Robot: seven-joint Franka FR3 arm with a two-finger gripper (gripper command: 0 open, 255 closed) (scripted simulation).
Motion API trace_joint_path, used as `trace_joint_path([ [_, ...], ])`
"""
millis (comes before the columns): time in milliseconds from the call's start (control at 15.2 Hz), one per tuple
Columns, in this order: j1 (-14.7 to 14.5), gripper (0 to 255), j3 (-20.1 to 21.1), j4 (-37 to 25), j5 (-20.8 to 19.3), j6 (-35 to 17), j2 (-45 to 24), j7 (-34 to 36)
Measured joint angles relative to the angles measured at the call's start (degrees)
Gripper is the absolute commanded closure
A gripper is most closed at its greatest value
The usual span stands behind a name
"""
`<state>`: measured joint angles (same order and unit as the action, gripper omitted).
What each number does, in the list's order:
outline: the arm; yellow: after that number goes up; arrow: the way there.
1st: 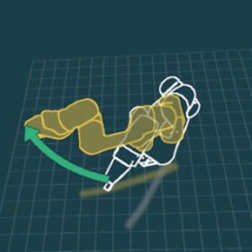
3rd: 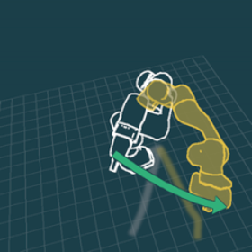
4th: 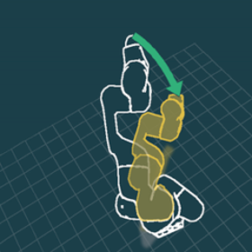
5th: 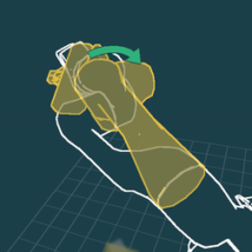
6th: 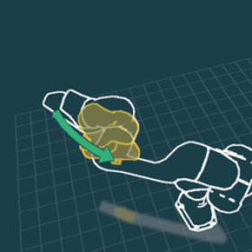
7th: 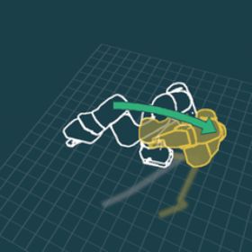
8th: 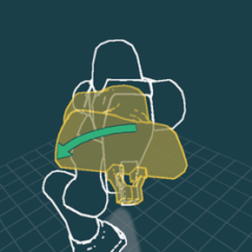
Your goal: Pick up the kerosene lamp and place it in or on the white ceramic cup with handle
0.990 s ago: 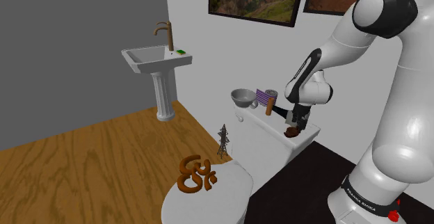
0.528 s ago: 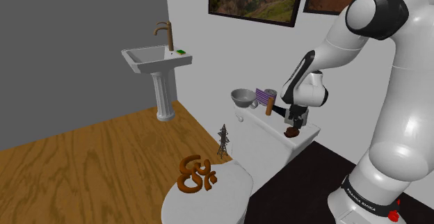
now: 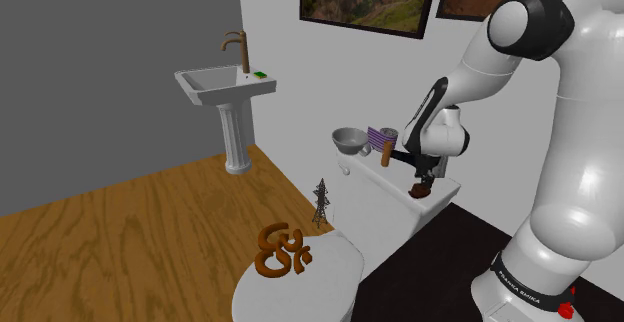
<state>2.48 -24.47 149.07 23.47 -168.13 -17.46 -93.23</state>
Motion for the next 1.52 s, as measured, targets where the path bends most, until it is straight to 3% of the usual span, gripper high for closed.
trace_joint_path([
  [396,-2.8,255,-3.7,1.0,-3.1,4.2,2.7,3.1],
  [462,-2.6,255,-3.5,1.1,-2.8,4.1,2.8,2.9],
  [594,0.5,255,-1.0,-0.2,-0.3,3.6,1.5,-0.6],
  [792,-1.3,255,-3.5,1.3,-3.3,4.8,2.8,1.2],
  [858,-1.3,0,-3.5,1.3,-3.4,4.8,2.8,1.2],
  [990,-2.5,0,-4.3,2.2,-4.8,3.7,4.0,1.5],
  [1188,-8.3,0,-8.1,6.8,-13.0,-0.8,8.1,3.6],
  [1320,-7.1,0,-5.7,7.2,-11.0,-2.8,7.0,1.4],
  [1518,-2.4,0,0.5,6.1,-5.6,-5.3,3.7,-2.8],
])
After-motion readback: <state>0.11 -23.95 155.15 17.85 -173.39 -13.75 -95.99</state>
